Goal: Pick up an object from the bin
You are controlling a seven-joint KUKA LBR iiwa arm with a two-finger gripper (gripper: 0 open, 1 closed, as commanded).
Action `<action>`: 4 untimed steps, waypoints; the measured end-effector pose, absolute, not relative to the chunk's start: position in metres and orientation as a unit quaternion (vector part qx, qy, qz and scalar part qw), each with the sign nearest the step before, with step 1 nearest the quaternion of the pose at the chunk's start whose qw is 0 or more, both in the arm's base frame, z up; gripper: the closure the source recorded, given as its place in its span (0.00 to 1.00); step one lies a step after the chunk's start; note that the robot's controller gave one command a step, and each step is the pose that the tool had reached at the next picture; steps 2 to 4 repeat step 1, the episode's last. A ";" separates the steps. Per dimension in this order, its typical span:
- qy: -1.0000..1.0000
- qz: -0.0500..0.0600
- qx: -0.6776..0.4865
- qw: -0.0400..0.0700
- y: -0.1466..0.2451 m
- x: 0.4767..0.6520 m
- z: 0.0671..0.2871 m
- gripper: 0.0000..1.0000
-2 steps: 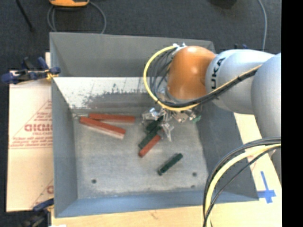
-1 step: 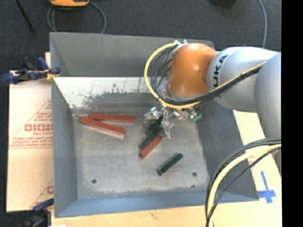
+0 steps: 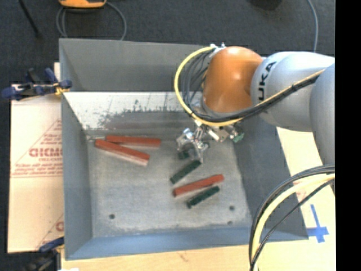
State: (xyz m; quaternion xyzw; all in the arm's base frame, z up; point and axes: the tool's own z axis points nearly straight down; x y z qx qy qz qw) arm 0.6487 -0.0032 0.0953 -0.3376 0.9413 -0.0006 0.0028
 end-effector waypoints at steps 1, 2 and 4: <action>0.942 -0.001 -0.337 0.003 -0.004 0.650 0.115 1.00; 0.942 -0.001 -0.337 0.003 -0.004 0.650 0.115 1.00; 0.942 -0.001 -0.337 0.003 -0.004 0.650 0.115 1.00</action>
Offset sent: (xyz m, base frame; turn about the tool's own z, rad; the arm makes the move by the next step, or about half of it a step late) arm 0.0001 0.0000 0.0660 0.0000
